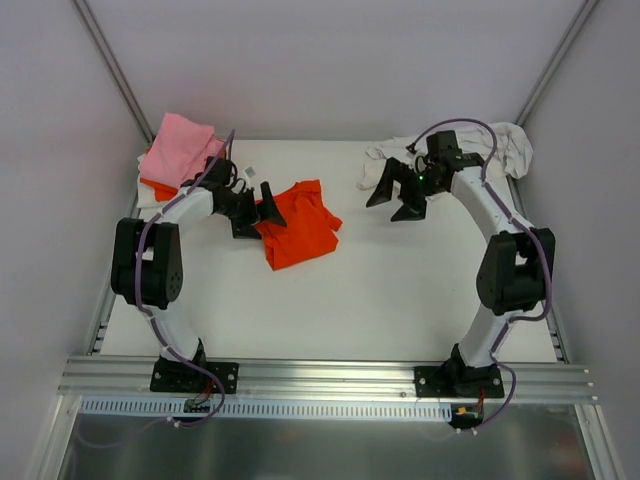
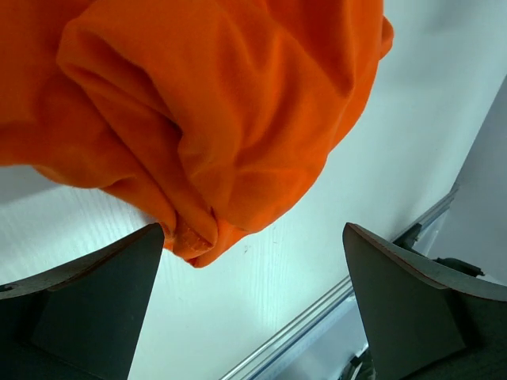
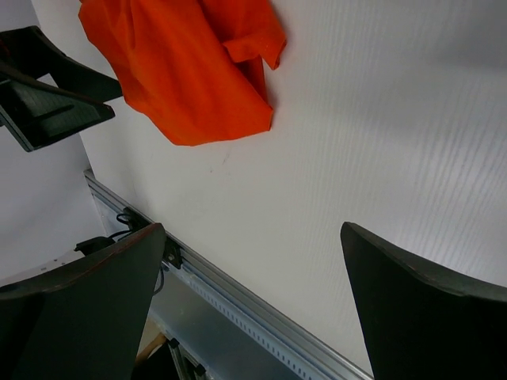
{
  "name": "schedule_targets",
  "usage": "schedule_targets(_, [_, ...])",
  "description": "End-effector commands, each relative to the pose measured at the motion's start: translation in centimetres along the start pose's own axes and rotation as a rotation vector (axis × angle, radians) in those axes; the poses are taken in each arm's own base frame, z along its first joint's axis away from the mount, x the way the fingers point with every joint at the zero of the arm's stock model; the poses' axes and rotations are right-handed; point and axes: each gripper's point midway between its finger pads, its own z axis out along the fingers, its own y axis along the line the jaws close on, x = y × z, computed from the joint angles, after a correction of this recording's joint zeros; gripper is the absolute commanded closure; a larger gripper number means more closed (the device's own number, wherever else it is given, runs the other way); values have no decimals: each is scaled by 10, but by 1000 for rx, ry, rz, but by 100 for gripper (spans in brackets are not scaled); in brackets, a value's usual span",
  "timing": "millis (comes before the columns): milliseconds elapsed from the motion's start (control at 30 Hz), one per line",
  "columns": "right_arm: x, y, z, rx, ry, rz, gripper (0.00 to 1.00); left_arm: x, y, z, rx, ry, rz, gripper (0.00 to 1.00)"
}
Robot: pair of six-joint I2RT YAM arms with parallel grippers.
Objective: Fold and stack the t-shirts
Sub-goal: Put the neatly folded tshirt into the corner of the board with the left arm
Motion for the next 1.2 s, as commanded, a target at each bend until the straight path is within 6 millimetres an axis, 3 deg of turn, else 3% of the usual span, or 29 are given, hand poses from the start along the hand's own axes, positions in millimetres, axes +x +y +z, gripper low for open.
schedule_targets(0, [-13,16,24,-72,23,-13,0,-7,2,-10,-41,-80,44,1])
schedule_targets(100, [-13,32,45,-111,58,-16,0,-2,7,-13,-69,-81,45,1])
schedule_targets(233, [15,48,87,-123,150,-62,1,1,16,-18,-125,-88,51,1])
schedule_targets(367, [33,40,113,-141,179,-45,1,3,24,-19,-169,-88,51,1])
schedule_targets(600, [35,27,131,-138,194,-37,1,1,28,-22,-205,-82,51,1])
schedule_targets(833, [33,26,137,-141,205,-34,1,-2,33,-20,-230,-112,46,1])
schedule_targets(967, [36,29,128,-137,208,-49,1,4,49,-6,-267,-121,28,1])
schedule_targets(1100, [36,28,115,-120,201,-73,1,4,51,17,-221,-159,4,1])
schedule_targets(1167, [36,30,108,-120,195,-75,1,15,53,29,-208,-145,-4,1])
